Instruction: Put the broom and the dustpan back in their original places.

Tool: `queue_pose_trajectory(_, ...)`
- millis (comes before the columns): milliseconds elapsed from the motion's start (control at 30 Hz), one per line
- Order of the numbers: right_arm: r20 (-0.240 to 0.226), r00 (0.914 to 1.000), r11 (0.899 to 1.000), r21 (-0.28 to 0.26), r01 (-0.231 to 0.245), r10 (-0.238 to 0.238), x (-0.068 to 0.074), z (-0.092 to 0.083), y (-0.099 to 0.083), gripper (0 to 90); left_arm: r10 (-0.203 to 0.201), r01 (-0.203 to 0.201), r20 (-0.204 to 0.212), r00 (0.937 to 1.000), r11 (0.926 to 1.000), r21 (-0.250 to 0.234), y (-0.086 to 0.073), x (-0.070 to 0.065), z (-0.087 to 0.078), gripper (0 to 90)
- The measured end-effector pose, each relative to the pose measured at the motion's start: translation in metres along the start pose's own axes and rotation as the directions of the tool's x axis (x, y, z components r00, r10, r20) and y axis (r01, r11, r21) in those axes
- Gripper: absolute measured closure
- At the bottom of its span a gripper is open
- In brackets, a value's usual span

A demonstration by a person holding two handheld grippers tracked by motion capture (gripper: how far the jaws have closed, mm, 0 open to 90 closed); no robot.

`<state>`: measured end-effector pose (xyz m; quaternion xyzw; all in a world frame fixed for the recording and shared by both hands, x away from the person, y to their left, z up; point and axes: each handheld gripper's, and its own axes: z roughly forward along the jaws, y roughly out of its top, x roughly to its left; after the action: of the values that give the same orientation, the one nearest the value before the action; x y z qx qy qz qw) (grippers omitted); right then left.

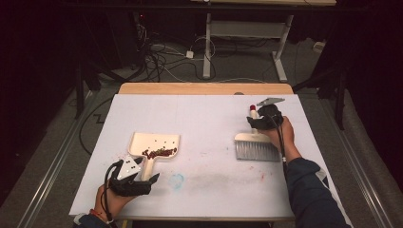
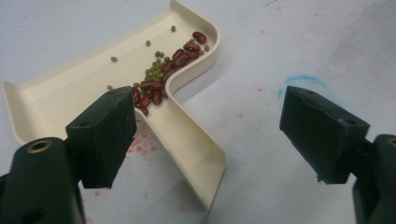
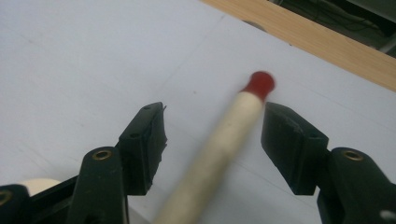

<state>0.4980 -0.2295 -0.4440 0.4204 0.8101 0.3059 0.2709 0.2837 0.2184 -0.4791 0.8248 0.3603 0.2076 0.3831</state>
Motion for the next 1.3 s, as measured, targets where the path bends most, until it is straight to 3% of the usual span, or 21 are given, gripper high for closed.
queue_pose_trajectory(167, 0.022, 0.9997, 1.000, -0.028, -0.008, 0.009, 0.005, 0.000, -0.001, 39.4, -0.001, 0.001, 0.004, 1.0000, 0.9999, -0.010, -0.001, 0.000, -0.001, 18.5)
queue_pose_trajectory(233, -0.006, 0.9997, 0.998, -0.050, -0.025, 0.025, 0.005, -0.002, -0.001, 39.2, -0.001, 0.001, -0.003, 1.0000, 0.9999, -0.012, -0.001, 0.001, -0.001, 18.5)
queue_pose_trajectory(400, 0.004, 0.9997, 0.994, -0.106, -0.025, 0.025, 0.008, -0.014, 0.003, 33.1, 0.009, -0.009, -0.011, 0.9999, 0.9998, -0.016, -0.002, 0.001, -0.002, 18.5)
queue_pose_trajectory(600, 0.004, 0.9997, 0.984, -0.178, -0.021, 0.023, 0.017, -0.035, 0.009, 24.2, 0.023, -0.023, -0.008, 0.9997, 0.9996, -0.015, -0.001, -0.001, -0.001, 18.5)
queue_pose_trajectory(833, -0.033, 0.9993, 0.960, -0.279, -0.026, 0.018, 0.027, -0.061, 0.010, 22.3, 0.034, -0.034, -0.013, 0.9993, 0.9993, -0.013, 0.001, -0.002, -0.001, 18.4)
queue_pose_trajectory(1067, -0.051, 0.9985, 0.952, -0.306, 0.003, -0.020, 0.031, -0.081, 0.008, 22.7, 0.039, -0.040, -0.018, 0.9991, 0.9992, -0.006, 0.001, -0.001, 0.001, 18.4)
queue_pose_trajectory(1300, -0.052, 0.9986, 0.943, -0.332, -0.004, -0.014, 0.032, -0.095, 0.006, 19.9, 0.052, -0.052, -0.018, 0.9985, 0.9986, -0.007, 0.002, -0.002, 0.002, 18.4)
